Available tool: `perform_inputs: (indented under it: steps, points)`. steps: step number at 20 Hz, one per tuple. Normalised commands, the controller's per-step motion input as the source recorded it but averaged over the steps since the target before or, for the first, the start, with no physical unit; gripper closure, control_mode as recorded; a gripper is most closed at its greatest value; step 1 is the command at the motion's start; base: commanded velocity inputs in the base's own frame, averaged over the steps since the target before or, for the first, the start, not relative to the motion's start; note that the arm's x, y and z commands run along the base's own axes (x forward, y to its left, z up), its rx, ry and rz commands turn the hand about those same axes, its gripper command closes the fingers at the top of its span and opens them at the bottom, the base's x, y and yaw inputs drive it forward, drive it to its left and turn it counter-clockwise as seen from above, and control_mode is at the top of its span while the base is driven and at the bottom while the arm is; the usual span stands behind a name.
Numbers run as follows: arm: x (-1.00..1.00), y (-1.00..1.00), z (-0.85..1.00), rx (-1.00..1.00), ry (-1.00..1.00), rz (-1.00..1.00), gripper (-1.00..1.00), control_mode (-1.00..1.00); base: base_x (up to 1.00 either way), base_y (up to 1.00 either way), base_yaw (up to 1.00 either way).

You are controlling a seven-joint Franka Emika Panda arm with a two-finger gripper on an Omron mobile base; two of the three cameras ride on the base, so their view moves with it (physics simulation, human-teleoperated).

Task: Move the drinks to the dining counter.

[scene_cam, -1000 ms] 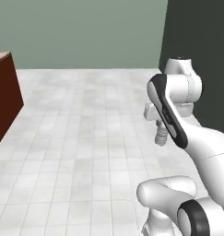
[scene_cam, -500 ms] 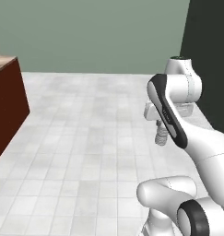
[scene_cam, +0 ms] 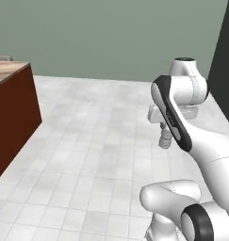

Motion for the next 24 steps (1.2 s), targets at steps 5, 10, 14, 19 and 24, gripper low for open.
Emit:
perform_inputs:
  steps: [5, 10, 14, 19, 24]
  points:
    - [0.0, 0.0, 0.0, 0.0, 0.0, 0.0, 1.0, 1.0, 1.0, -0.19, 0.3]
    - [0.0, 0.0, 0.0, 0.0, 0.0, 0.0, 1.0, 1.0, 1.0, -0.26, 0.35]
    - [0.0, 0.0, 0.0, 0.0, 0.0, 0.0, 1.0, 1.0, 1.0, -0.24, 0.41]
    - [0.0, 0.0, 0.0, 0.0, 0.0, 0.0, 1.0, 1.0, 1.0, -0.27, 0.46]
    - [0.0, 0.0, 0.0, 0.0, 0.0, 0.0, 1.0, 1.0, 1.0, -0.28, 0.52]
